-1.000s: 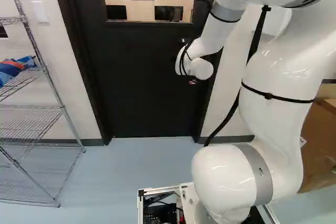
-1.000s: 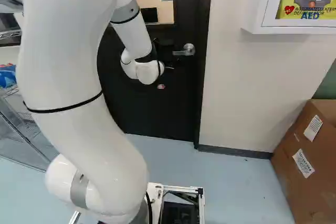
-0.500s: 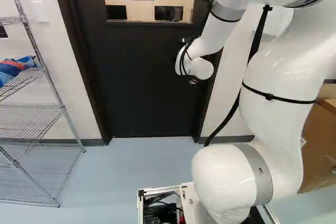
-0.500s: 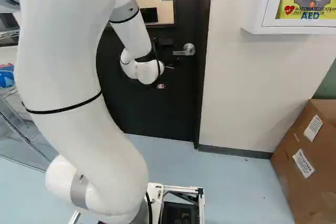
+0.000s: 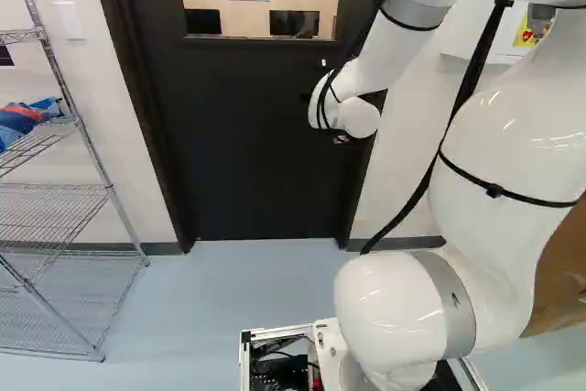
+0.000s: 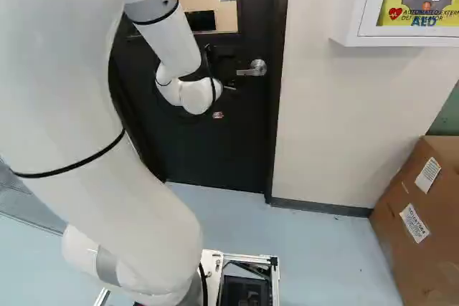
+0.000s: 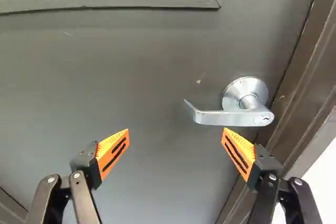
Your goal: Open the door and move inside
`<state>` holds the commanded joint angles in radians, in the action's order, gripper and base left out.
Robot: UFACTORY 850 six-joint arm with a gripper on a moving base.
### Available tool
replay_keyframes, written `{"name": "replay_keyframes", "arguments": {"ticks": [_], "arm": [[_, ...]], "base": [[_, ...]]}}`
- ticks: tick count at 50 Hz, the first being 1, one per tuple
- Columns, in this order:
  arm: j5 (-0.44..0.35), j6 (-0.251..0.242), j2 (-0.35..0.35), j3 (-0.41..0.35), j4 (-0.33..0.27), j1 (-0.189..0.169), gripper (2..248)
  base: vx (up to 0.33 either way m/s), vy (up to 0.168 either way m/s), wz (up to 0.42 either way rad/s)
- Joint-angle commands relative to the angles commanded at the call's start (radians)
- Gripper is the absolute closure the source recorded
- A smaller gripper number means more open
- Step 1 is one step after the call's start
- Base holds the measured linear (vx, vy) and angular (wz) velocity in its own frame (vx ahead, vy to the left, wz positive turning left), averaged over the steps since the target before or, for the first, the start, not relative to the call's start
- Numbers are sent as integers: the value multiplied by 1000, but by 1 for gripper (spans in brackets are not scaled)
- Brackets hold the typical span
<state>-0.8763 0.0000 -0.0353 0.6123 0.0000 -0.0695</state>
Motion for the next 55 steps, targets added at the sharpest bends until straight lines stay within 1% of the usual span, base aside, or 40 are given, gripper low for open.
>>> {"name": "replay_keyframes", "arguments": {"ticks": [33, 41, 55], "arm": [[0, 0, 50, 19, 0, 0, 3], [0, 0, 37, 35, 0, 0, 3], [0, 0, -12, 85, 0, -2, 3]], "base": [[0, 0, 0], [0, 0, 0], [0, 0, 0]]}}
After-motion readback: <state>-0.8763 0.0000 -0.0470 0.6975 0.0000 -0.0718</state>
